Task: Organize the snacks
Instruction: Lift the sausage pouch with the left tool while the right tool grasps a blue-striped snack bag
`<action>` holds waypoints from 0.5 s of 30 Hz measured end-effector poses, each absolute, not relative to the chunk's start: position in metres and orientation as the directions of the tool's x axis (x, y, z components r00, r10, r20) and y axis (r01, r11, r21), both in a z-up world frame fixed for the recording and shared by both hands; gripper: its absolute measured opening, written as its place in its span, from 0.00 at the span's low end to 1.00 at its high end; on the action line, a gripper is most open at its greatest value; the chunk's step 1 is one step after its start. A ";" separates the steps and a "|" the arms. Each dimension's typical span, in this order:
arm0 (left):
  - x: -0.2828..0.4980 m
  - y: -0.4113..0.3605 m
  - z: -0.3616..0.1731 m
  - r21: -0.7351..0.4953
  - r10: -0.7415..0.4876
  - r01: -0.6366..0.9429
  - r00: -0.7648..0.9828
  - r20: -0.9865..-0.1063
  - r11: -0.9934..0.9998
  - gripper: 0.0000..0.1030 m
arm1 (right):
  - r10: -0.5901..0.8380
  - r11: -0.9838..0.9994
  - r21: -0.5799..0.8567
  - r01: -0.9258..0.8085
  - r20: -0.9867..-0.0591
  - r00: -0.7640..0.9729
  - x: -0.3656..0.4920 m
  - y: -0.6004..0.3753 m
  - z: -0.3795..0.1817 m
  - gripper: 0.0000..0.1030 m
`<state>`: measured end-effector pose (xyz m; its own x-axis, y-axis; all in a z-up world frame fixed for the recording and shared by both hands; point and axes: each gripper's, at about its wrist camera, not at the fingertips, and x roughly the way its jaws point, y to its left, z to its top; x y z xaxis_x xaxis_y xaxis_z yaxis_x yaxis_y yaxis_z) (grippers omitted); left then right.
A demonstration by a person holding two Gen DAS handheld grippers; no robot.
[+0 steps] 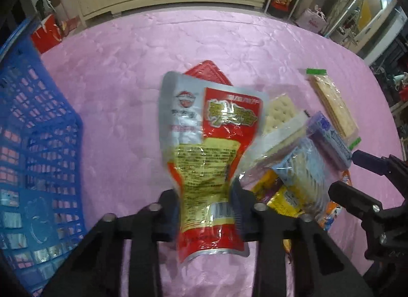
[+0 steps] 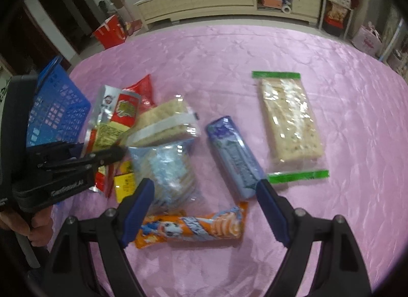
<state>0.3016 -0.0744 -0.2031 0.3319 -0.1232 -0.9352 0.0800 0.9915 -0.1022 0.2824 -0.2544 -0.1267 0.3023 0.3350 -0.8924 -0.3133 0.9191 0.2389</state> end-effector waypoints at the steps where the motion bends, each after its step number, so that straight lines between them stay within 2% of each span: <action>1: 0.300 -0.073 -0.204 -0.103 -0.125 0.083 0.330 -0.936 0.991 0.29 | 0.339 0.916 0.240 -0.323 -0.892 0.300 0.282 -0.251 -0.126 0.83; 8: 0.296 -0.072 -0.203 -0.128 -0.147 0.080 0.337 -0.930 0.989 0.28 | 0.345 0.895 0.237 -0.378 -0.905 0.249 0.286 -0.227 -0.129 0.83; 15: 0.280 -0.075 -0.196 -0.113 -0.148 0.116 0.367 -0.918 0.987 0.28 | 0.320 0.892 0.231 -0.388 -0.929 0.184 0.296 -0.211 -0.145 0.65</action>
